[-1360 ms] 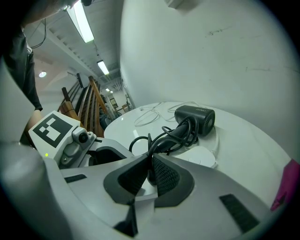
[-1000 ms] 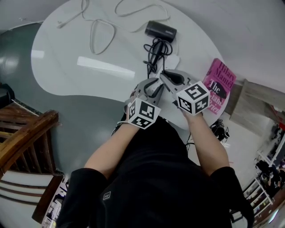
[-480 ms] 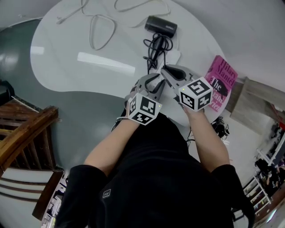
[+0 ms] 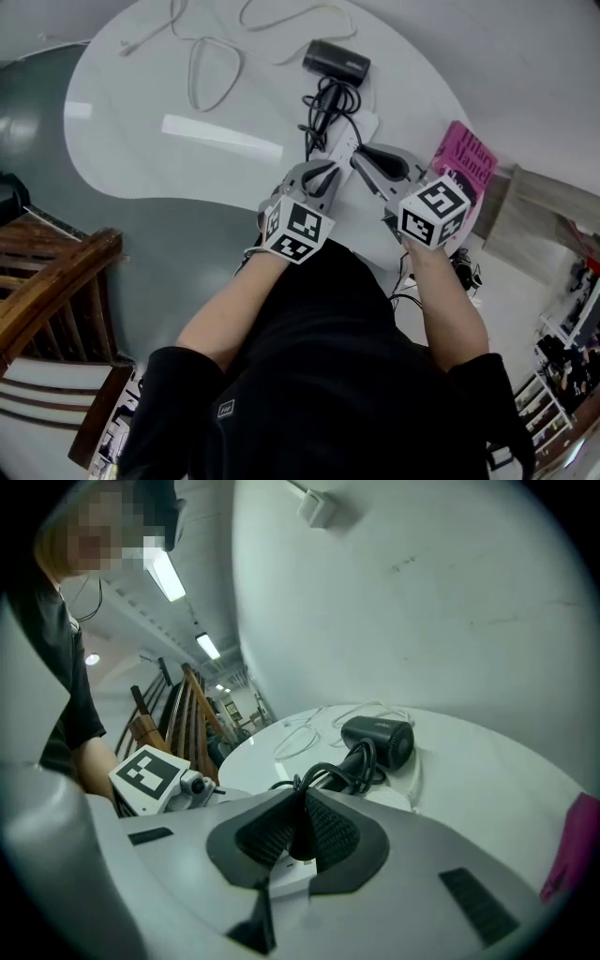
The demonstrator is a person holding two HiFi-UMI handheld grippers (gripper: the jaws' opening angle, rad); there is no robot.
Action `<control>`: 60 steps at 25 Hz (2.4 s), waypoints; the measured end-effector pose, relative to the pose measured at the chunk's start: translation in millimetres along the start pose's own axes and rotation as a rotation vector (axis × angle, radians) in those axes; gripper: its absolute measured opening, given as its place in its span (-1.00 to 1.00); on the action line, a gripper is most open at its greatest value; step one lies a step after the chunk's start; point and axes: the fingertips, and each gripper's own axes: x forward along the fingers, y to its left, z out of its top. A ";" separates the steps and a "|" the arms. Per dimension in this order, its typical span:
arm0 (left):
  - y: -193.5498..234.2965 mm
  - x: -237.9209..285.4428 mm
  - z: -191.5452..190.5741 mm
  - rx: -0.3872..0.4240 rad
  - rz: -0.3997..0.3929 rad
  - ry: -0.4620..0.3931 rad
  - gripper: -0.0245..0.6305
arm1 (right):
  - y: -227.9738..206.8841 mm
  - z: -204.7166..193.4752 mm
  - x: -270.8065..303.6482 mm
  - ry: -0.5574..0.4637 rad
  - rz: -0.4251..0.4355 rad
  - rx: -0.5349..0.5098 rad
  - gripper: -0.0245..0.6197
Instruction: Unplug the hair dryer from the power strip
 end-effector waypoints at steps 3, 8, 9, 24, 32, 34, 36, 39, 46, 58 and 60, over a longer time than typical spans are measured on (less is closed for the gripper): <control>0.1 -2.2 -0.9 -0.015 -0.017 0.010 -0.80 | -0.8 -8.2 -6.4 0.017 -0.014 0.010 -0.76; -4.1 -8.6 6.2 -0.002 -0.054 0.018 -0.80 | -8.2 -11.6 -24.7 0.014 -0.069 0.030 -0.76; -4.9 -11.4 10.3 0.007 -0.054 0.008 -0.80 | -9.5 -12.7 -27.3 0.014 -0.079 0.036 -0.76; 15.1 -65.5 86.6 0.034 0.070 -0.163 -0.82 | -28.3 -51.1 -43.0 0.055 -0.173 0.129 -0.76; 41.0 -108.2 143.3 0.086 0.112 -0.272 -0.82 | -47.5 -58.5 -52.1 0.073 -0.245 0.122 -0.76; 51.7 -120.2 155.0 0.103 0.111 -0.299 -0.82 | -50.7 -53.0 -62.5 0.048 -0.284 0.141 -0.76; 64.8 -131.8 164.6 0.117 0.106 -0.325 -0.82 | -52.7 -44.5 -73.3 0.018 -0.327 0.157 -0.76; 84.1 -149.4 172.3 0.132 0.090 -0.353 -0.82 | -50.9 -21.4 -89.0 -0.055 -0.393 0.171 -0.76; 117.7 -192.0 174.8 0.173 0.015 -0.385 -0.83 | -8.9 68.6 -112.6 -0.281 -0.527 0.071 -0.76; 156.0 -272.5 194.8 0.204 -0.052 -0.500 -0.83 | 116.1 194.4 -124.0 -0.562 -0.606 -0.170 -0.78; 158.7 -281.4 198.2 0.199 -0.055 -0.514 -0.83 | 132.7 206.0 -126.1 -0.583 -0.606 -0.210 -0.79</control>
